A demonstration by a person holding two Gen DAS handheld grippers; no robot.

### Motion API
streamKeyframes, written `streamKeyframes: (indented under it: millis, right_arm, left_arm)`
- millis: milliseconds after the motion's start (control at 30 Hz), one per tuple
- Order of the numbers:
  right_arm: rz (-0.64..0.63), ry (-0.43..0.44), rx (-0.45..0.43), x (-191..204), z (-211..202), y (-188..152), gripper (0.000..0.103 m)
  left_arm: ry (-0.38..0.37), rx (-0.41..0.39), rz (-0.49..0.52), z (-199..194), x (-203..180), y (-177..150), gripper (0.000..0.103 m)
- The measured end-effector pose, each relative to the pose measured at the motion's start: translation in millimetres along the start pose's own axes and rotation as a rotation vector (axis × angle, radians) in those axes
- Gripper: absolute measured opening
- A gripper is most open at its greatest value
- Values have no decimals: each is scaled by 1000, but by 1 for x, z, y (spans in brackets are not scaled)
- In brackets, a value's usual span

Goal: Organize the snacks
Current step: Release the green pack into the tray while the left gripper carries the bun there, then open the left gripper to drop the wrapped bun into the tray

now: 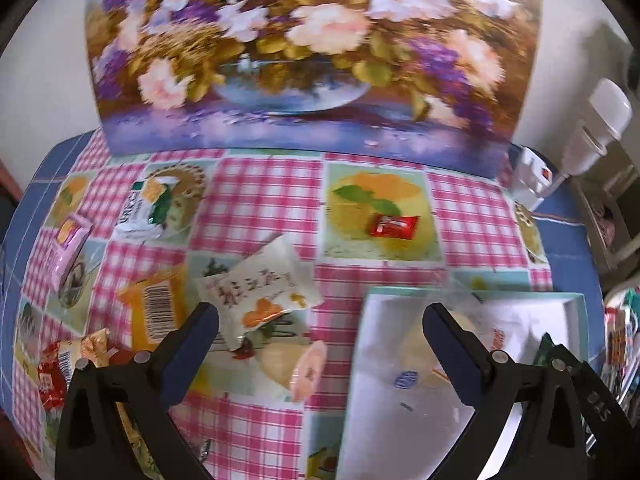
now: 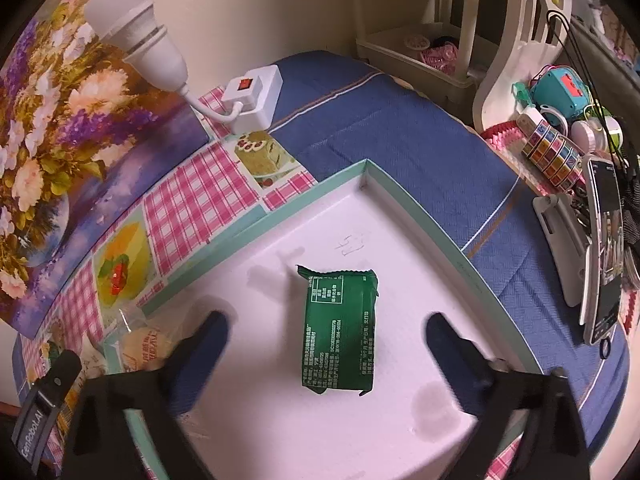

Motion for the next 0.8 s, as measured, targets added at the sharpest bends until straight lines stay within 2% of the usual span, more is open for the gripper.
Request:
streamKeyframes:
  millis: [367,533,633,800]
  right_arm:
    - [-6,52,-11,0,-13,0,103]
    - [-1,89,-52,0,-26,-3,103]
    - [-27,77,-92,4,-35,-7,103]
    - [-60,124,-123,14,-50,-16,103]
  left_arm:
    - [38,22,-46,-12,20,-7,102]
    - [79,-4,-39,-28,30,-8,102]
    - [98,-30,-47,-40,39,-9,102]
    - [121,-49,-59,-56,55,-14,102]
Point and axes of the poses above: each gripper's, at about its wrist camera, not at the fingertips, and z roughly the way its jaws point, x to its left, y to its top, the point moved 7 cm from there along z, roughly the way its jaws point, and after that the axes turned 14 degrees about -y, right-handed, at the moved point
